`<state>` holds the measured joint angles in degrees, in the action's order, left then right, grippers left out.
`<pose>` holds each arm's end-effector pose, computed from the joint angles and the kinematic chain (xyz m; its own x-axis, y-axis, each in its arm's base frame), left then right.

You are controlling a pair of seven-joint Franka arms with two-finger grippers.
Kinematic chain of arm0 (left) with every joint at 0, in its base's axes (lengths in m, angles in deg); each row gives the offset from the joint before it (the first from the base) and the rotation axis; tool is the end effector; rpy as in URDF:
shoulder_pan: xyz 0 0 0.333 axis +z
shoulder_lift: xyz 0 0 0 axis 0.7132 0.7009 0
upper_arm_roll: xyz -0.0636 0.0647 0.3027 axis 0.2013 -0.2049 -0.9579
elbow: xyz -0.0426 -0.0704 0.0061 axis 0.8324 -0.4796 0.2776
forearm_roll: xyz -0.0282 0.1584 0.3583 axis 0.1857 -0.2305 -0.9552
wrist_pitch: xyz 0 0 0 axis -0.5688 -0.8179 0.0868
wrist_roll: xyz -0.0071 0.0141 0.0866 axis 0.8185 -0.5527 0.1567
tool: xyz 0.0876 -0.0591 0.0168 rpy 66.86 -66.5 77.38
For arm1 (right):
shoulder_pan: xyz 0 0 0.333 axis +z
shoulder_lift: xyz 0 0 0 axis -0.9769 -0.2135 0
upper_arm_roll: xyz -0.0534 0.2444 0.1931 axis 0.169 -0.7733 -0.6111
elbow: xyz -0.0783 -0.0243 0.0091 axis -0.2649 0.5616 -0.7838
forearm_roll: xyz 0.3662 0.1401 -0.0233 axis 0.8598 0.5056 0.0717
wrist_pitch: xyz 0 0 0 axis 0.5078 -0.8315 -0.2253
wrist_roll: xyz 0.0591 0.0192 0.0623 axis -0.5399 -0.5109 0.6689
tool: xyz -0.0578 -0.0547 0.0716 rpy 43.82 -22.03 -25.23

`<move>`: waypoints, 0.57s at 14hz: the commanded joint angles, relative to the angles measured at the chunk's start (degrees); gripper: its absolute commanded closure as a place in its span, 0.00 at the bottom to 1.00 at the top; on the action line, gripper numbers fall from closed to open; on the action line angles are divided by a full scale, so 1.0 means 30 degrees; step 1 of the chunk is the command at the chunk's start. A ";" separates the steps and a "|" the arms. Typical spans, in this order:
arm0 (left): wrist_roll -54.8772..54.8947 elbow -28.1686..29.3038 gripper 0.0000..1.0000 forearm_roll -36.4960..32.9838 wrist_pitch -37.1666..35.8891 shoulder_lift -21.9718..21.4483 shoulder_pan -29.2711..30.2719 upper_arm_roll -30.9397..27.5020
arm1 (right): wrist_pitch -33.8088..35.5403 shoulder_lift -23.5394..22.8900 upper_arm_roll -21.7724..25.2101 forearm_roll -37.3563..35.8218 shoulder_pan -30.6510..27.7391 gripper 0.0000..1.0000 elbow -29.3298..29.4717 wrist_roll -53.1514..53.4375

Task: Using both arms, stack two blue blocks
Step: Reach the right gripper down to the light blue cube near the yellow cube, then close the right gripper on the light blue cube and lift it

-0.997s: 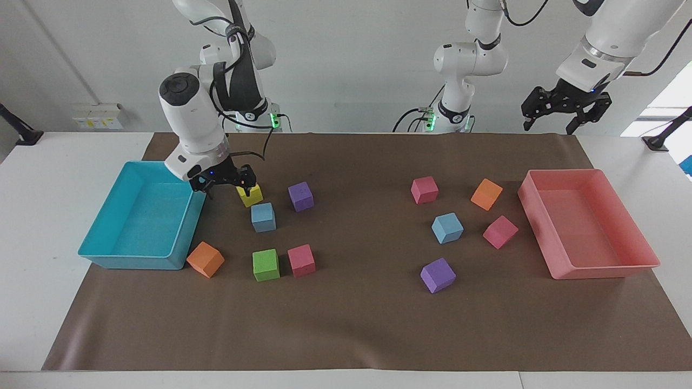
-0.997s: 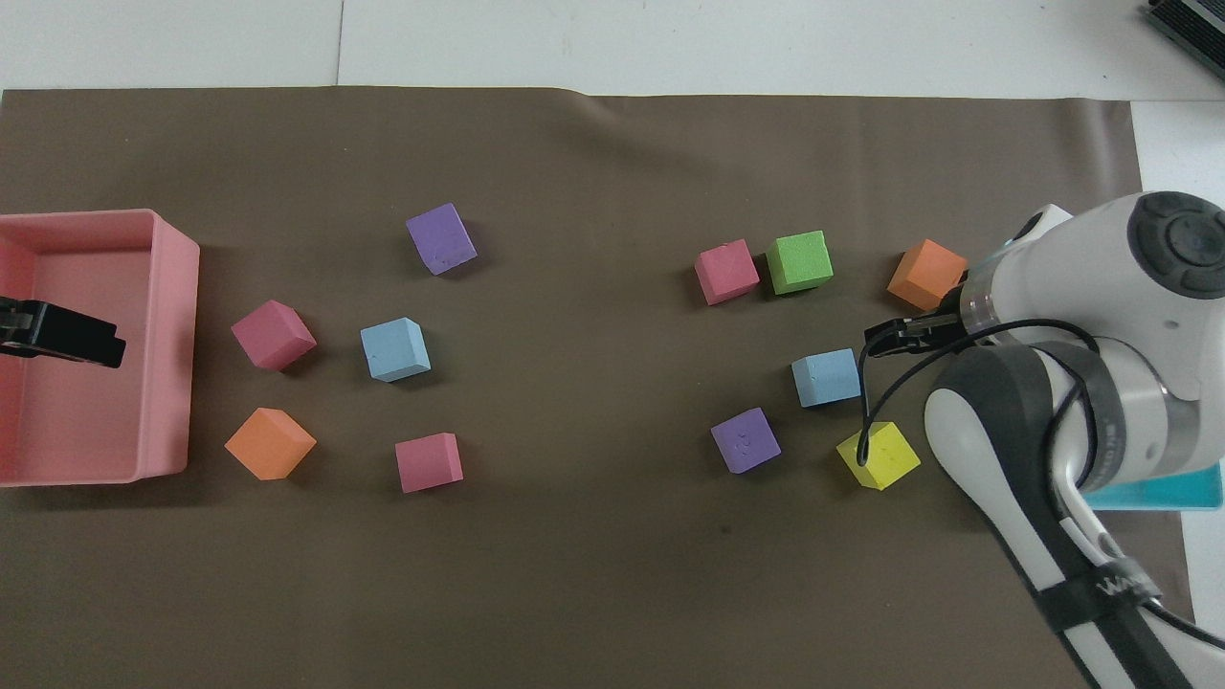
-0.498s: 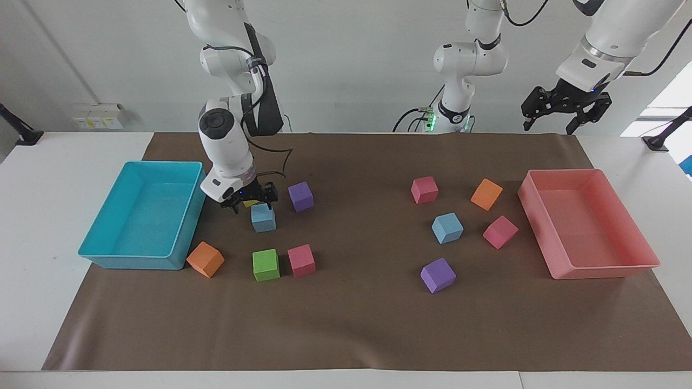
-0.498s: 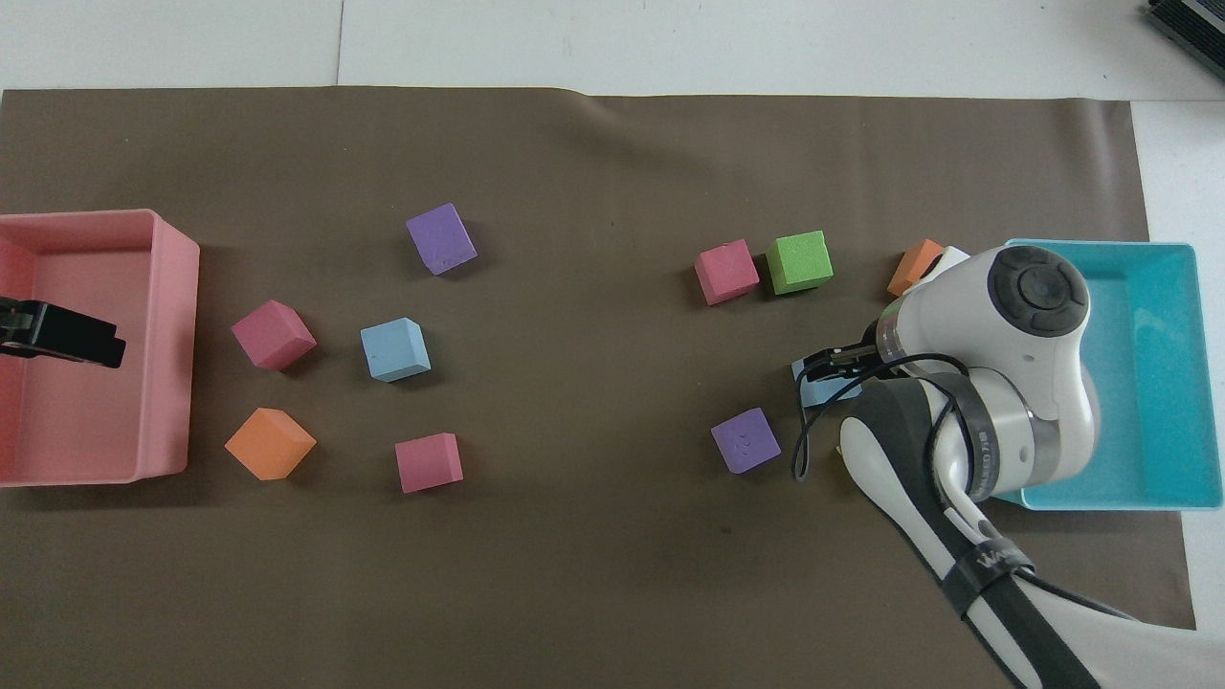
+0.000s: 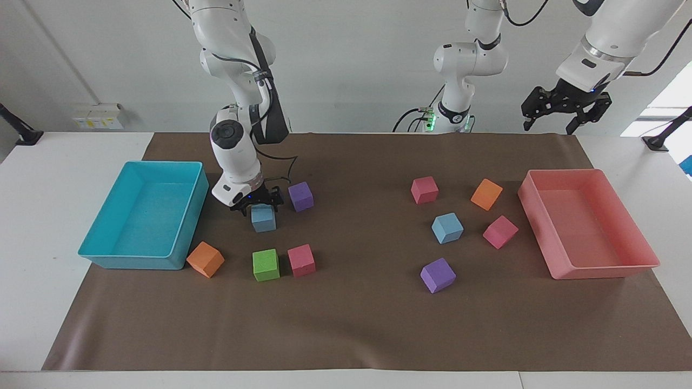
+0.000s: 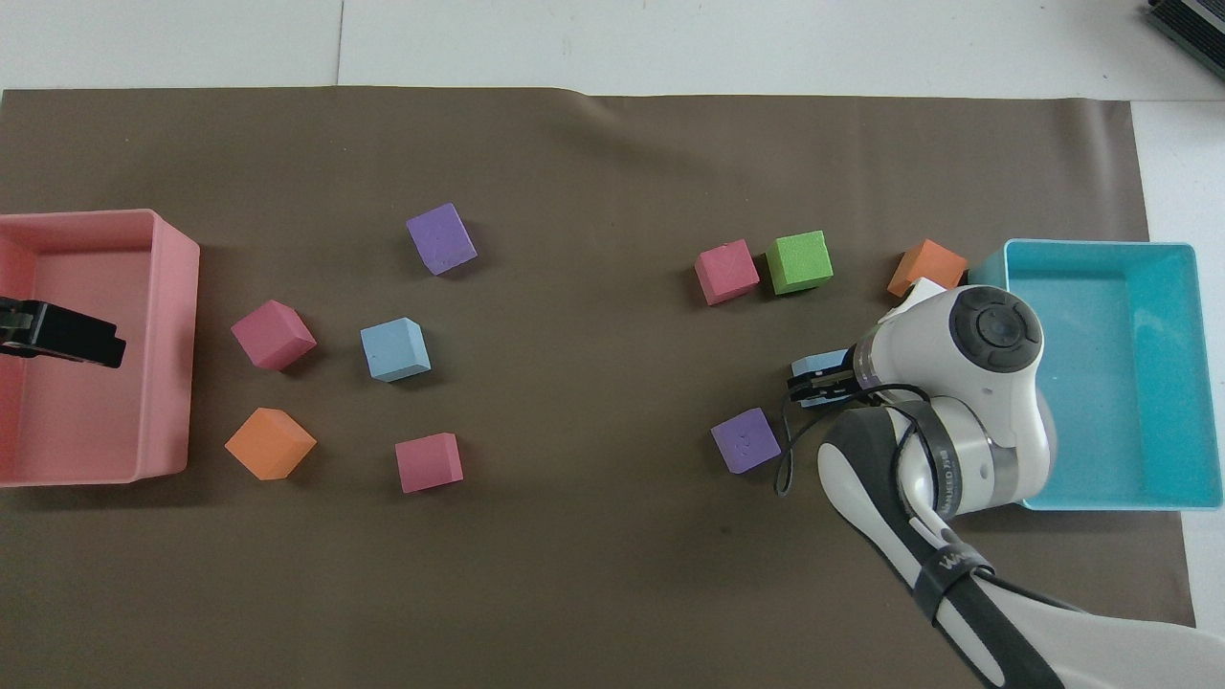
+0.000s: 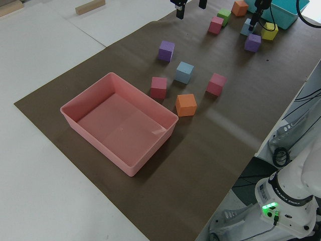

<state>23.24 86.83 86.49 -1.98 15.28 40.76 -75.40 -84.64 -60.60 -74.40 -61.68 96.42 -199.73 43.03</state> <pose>0.5279 -0.0402 0.6636 0.9806 -0.1883 -0.0546 -0.1885 -0.9821 0.0022 0.5302 0.1059 0.3115 0.9892 0.1399 -0.0446 0.1392 -0.9901 -0.0195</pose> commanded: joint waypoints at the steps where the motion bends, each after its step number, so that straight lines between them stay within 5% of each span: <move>1: -0.0114 0.0460 0.00 0.0197 -0.0019 -0.0466 0.0348 0.0166 | -0.0545 0.0032 0.0069 0.0436 0.0020 0.00 -0.0469 -0.0820; 3: -0.0114 0.0460 0.00 0.0197 -0.0019 -0.0466 0.0348 0.0167 | -0.0661 -0.0026 0.0069 0.0465 0.0020 0.00 -0.0616 -0.1403; 4: -0.0114 0.0460 0.00 0.0197 -0.0019 -0.0466 0.0348 0.0196 | -0.0720 -0.0142 0.0069 0.0437 0.0020 0.31 -0.0646 -0.1784; 5: -0.0114 0.0460 0.00 0.0197 0.0010 -0.0466 0.0348 0.0167 | -0.0692 -0.0173 0.0069 0.0436 -0.0154 0.75 -0.0646 -0.2020; 6: -0.0114 0.0460 0.00 0.0197 -0.0019 -0.0466 0.0348 0.0196 | -0.0604 -0.0173 0.0069 0.0465 -0.0214 1.00 -0.0617 -0.1790; 8: -0.0114 0.0460 0.00 0.0197 -0.0019 -0.0466 0.0348 0.0196 | -0.0428 -0.0319 0.0069 0.0495 -0.0215 1.00 -0.0412 -0.1876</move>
<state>23.24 86.83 86.49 -1.98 15.28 40.76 -75.40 -85.22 -61.17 -74.15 -61.47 96.25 -200.88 39.31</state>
